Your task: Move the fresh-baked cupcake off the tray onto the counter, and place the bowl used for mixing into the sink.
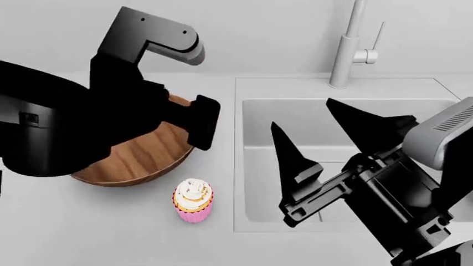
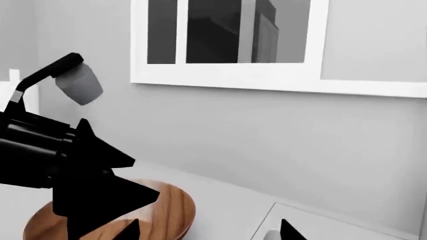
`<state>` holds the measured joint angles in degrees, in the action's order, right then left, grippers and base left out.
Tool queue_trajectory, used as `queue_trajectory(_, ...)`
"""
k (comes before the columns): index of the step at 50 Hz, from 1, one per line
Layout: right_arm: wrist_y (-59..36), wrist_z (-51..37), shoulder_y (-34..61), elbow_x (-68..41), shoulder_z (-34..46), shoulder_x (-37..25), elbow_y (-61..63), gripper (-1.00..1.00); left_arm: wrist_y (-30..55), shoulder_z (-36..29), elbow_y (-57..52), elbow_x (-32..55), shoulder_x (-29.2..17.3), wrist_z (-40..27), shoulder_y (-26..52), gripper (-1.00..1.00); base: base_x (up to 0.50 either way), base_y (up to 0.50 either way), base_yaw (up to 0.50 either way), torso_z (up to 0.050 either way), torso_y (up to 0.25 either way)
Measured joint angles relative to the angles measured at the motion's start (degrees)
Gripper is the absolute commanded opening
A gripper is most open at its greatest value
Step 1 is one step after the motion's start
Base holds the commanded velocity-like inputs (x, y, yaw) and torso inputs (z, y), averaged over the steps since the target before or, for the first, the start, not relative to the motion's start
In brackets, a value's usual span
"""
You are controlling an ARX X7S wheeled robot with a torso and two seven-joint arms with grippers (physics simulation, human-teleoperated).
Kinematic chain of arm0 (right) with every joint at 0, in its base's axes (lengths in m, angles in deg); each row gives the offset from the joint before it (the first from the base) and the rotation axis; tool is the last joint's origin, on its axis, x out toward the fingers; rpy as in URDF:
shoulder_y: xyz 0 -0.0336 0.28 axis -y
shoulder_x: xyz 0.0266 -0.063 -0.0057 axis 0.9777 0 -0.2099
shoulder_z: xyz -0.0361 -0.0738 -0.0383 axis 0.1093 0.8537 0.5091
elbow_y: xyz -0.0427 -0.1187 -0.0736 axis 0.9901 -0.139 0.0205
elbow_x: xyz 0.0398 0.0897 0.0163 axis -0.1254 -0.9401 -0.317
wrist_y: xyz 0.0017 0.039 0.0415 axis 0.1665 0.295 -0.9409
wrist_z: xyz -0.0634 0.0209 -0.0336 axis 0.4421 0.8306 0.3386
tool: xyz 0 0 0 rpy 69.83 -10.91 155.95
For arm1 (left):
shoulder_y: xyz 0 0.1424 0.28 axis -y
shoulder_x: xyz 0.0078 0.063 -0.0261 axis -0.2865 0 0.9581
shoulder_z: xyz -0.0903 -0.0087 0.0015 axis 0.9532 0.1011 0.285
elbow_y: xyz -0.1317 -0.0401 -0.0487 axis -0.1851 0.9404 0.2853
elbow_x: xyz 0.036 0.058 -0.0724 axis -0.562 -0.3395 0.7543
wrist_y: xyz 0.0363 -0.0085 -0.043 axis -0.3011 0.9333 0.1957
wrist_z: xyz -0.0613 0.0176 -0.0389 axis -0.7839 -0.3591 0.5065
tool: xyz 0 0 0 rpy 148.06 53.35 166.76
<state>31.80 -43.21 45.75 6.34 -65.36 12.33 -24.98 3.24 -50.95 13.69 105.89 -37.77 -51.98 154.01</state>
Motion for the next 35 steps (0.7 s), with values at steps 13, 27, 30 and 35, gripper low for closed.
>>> queue_trajectory(13,2.1,1.8,-2.4,2.1,-1.0,0.5,0.1,1.00,0.5,-4.6,8.9,1.0,3.2,-0.9,3.6,1.00,0.00,0.00,0.00,0.000,0.000)
queue_trajectory(27,4.7,4.1,-5.9,4.3,-2.5,0.7,-0.1,1.00,1.4,-10.0,15.5,2.3,6.2,-3.3,6.1,1.00,0.00,0.00,0.00,0.000,0.000)
queue_trajectory(30,5.3,4.7,-6.7,4.9,-2.7,0.8,-0.2,1.00,1.8,-11.2,16.8,2.8,6.6,-4.0,6.6,1.00,0.00,0.00,0.00,0.000,0.000)
queue_trajectory(35,6.2,5.6,-8.0,5.8,-3.1,1.0,-0.4,1.00,2.4,-13.3,19.0,3.7,7.2,-5.3,7.4,1.00,0.00,0.00,0.00,0.000,0.000)
